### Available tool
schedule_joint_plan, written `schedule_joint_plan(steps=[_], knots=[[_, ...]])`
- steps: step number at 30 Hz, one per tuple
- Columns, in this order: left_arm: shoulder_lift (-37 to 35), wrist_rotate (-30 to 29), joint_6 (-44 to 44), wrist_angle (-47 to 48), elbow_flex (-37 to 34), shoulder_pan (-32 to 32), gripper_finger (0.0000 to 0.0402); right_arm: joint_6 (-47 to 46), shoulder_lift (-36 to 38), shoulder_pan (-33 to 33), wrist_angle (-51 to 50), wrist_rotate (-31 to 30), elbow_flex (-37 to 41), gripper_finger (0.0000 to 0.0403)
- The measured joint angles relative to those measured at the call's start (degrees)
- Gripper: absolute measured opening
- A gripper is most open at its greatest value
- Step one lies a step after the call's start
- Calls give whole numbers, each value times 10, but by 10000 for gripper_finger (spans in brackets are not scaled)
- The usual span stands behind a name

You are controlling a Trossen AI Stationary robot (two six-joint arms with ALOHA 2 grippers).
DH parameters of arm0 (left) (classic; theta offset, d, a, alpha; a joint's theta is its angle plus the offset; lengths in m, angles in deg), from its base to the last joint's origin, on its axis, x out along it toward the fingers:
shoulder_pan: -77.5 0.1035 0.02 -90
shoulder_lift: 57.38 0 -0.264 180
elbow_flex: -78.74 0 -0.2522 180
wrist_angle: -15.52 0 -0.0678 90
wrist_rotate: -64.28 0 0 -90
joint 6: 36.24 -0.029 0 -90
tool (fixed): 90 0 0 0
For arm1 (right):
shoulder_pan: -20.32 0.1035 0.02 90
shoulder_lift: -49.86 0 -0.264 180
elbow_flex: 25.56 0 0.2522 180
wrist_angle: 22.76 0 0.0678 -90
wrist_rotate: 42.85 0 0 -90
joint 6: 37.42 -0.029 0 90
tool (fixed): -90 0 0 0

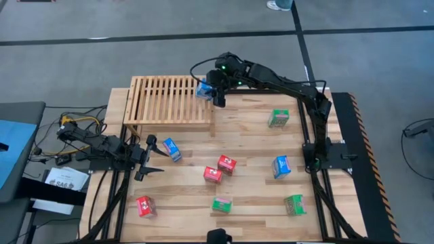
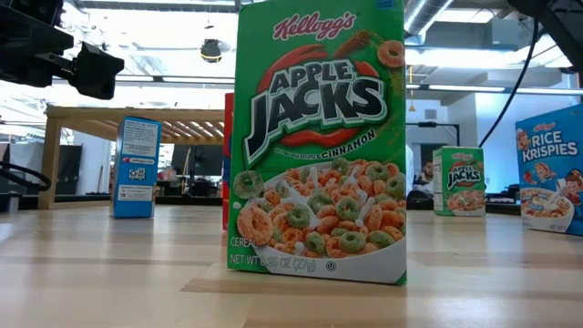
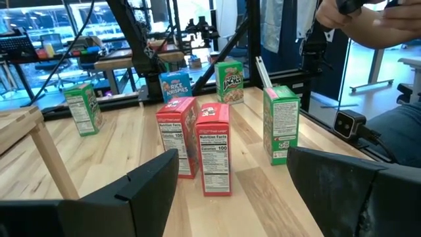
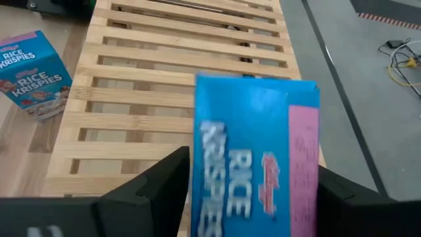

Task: Stack cereal on shelf
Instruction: Put the middle blue cereal box on the shelf

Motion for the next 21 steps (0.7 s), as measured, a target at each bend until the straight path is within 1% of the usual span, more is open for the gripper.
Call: schedule_joint_plan(steps=[8, 14, 18, 21], knots=[[0, 0, -1, 0, 0, 0, 275, 0, 0, 0, 7, 0, 0, 276], [0, 0, -1, 0, 0, 0, 275, 0, 1, -2, 20, -15, 0, 302], [0, 0, 1, 0, 0, 0, 275, 0, 7, -7, 26, -18, -2, 307], [0, 0, -1, 0, 0, 0, 275, -3, 7, -8, 2, -20, -18, 308]])
